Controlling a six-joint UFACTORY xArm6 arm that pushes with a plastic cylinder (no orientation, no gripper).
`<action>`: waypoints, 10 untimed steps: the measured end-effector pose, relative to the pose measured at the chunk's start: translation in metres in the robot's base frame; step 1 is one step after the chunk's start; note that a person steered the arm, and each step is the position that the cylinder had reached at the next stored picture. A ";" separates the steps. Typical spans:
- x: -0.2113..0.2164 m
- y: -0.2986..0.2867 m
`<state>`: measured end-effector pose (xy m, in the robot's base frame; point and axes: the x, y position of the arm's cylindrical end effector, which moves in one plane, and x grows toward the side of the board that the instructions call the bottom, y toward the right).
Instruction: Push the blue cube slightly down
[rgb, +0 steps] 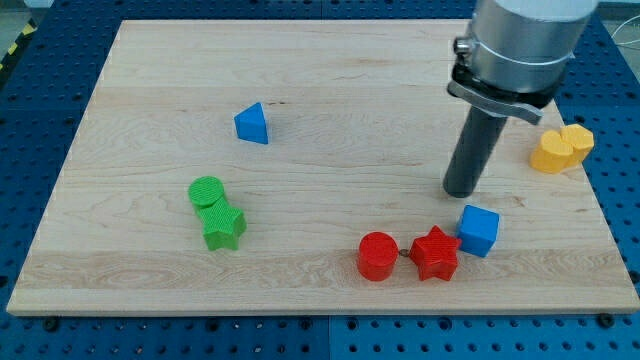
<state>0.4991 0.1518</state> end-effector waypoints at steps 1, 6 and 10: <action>0.017 0.001; 0.039 0.001; 0.030 0.001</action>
